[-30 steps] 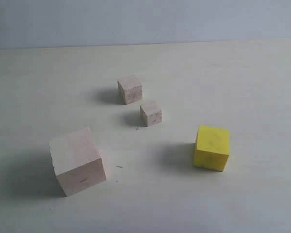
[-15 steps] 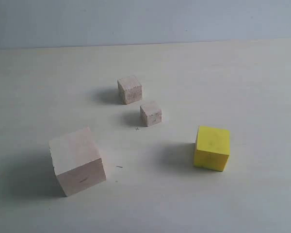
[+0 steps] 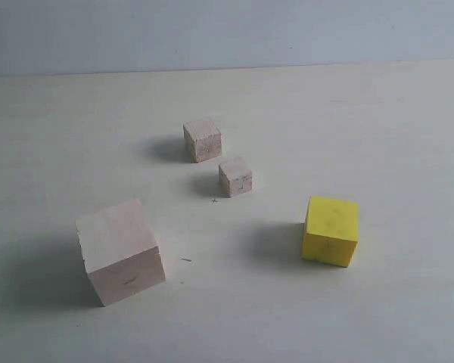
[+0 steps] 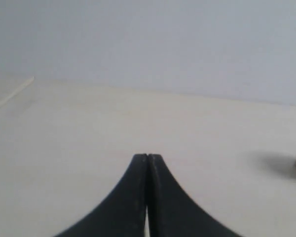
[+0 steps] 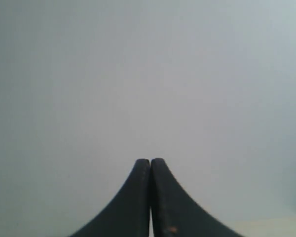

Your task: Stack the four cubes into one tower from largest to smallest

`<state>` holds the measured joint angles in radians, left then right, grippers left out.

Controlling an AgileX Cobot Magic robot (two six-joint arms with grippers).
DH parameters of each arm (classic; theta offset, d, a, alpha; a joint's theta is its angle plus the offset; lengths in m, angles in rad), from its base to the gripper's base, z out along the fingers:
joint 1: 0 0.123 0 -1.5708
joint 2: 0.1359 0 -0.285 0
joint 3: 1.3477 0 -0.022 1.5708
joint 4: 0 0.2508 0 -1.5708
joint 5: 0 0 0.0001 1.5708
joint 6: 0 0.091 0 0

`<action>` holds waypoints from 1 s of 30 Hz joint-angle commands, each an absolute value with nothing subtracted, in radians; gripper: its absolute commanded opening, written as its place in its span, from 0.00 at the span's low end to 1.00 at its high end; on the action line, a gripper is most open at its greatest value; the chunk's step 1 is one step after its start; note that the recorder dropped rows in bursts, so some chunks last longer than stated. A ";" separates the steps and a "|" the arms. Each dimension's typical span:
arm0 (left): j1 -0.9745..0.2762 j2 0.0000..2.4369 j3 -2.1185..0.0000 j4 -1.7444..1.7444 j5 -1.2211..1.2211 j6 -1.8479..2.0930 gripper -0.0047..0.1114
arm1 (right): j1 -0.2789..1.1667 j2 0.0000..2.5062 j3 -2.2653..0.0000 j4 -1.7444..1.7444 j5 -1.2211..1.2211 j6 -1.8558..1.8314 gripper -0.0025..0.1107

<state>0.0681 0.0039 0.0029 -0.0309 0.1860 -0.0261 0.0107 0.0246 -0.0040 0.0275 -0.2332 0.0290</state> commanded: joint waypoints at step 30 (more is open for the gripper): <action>-0.120 0.420 -0.376 0.340 0.075 -0.529 0.04 | 0.382 0.553 -0.498 -0.140 0.194 0.314 0.02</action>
